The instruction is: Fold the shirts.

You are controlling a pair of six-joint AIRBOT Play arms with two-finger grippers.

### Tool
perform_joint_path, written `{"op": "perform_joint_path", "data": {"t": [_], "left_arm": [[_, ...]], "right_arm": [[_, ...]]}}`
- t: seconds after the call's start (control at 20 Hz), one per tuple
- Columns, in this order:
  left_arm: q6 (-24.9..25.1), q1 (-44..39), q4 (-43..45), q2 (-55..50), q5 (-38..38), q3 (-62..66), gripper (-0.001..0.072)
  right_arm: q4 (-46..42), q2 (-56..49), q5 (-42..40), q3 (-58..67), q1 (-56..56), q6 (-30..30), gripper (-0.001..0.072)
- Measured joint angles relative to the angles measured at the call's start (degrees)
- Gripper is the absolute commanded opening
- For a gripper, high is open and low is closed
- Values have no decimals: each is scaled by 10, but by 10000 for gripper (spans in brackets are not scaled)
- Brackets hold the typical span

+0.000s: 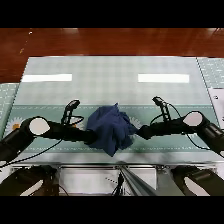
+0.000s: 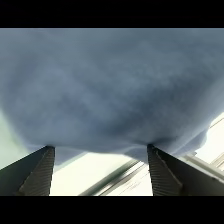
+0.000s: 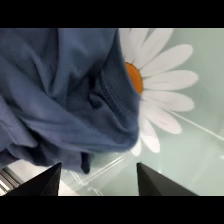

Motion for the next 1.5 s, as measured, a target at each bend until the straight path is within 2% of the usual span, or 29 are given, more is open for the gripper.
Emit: {"op": "perform_joint_path", "data": {"t": [0.1,0.15,0.2,0.3,0.35,0.4,0.45,0.65,0.9,1.15,1.5], "left_arm": [[2,-7,-8,-17,12,0,362],[2,-9,-10,-28,18,0,345],[2,-11,-11,-37,23,0,262],[2,-12,-13,-52,33,0,18],[4,-13,-15,-57,38,0,18],[3,-13,-17,-60,42,1,17],[3,-13,-17,-62,43,2,16],[3,-13,-16,-52,45,22,14],[-4,-13,11,21,42,107,13],[-39,-13,76,83,28,209,12],[-96,-13,214,129,21,416,12]], "right_arm": [[12,-17,-21,-1,18,0,543],[17,-27,-34,-2,27,0,542],[23,-36,-47,-2,36,0,539],[40,-54,-79,-2,55,0,517],[48,-62,-97,-2,64,0,350],[59,-70,-116,-2,72,0,146],[67,-76,-135,-2,78,0,28],[74,-80,-163,6,81,-5,27],[13,-8,-111,40,44,-11,27],[-18,110,-75,107,-10,-7,27],[-107,207,-21,305,-77,28,26]]}}
